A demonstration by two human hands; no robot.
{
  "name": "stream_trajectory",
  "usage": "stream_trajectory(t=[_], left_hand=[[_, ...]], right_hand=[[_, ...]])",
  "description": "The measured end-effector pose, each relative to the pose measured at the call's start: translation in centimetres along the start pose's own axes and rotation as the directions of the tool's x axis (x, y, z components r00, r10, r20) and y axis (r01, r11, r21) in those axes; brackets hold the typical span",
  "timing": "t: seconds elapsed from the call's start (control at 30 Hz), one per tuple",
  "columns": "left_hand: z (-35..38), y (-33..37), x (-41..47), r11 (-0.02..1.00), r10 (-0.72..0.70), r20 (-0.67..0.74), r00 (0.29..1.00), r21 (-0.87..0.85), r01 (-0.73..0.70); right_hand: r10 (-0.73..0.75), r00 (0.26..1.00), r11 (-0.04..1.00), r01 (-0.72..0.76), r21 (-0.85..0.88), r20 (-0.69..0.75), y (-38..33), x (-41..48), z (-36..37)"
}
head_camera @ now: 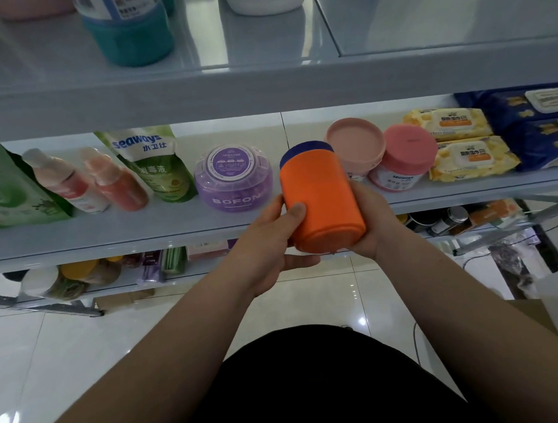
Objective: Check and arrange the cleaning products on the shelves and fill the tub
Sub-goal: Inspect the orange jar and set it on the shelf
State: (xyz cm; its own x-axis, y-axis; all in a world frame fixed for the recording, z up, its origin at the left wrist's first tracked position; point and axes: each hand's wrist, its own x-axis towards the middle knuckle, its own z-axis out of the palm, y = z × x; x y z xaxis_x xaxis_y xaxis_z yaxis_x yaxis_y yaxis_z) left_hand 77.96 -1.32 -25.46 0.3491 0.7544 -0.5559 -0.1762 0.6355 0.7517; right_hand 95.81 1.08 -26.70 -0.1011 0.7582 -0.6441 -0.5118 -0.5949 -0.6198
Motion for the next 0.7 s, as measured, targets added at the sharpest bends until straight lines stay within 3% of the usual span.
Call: stream_trajectory(t=[0.1, 0.23, 0.4, 0.5, 0.6, 0.7], left_hand=[[0.1, -0.1, 0.2, 0.997, 0.061, 0.020, 0.998, -0.052, -0.060], [-0.9, -0.6, 1.0, 0.966, 0.202, 0.013, 0.979, 0.162, -0.201], [-1.7, -1.5, 1.5, 0.935, 0.298, 0.008, 0.955, 0.197, -0.293], [-1.9, -2.3, 2.0, 0.974, 0.226, -0.026, 0.974, 0.018, -0.226], [-0.9, -2.5, 2.0, 0.973, 0.131, 0.039, 0.991, -0.198, -0.121], [-0.7, -2.5, 2.5, 0.967, 0.065, 0.015, 0.998, -0.249, -0.059]], right_hand=[[-0.123, 0.991, 0.991, 0.125, -0.044, 0.061, -0.2, -0.1, 0.3], [-0.313, 0.922, 0.938, 0.337, -0.076, 0.230, 0.7, 0.1, -0.1], [-0.350, 0.873, 0.890, 0.423, -0.168, 0.340, 0.4, 0.6, -0.9], [-0.304, 0.876, 0.861, 0.420, -0.285, 0.374, -0.5, 0.7, -1.0], [-0.268, 0.877, 0.875, 0.395, -0.280, 0.399, -0.8, 0.9, -0.8], [-0.305, 0.876, 0.855, 0.425, -0.297, 0.373, -0.6, 0.8, -0.7]])
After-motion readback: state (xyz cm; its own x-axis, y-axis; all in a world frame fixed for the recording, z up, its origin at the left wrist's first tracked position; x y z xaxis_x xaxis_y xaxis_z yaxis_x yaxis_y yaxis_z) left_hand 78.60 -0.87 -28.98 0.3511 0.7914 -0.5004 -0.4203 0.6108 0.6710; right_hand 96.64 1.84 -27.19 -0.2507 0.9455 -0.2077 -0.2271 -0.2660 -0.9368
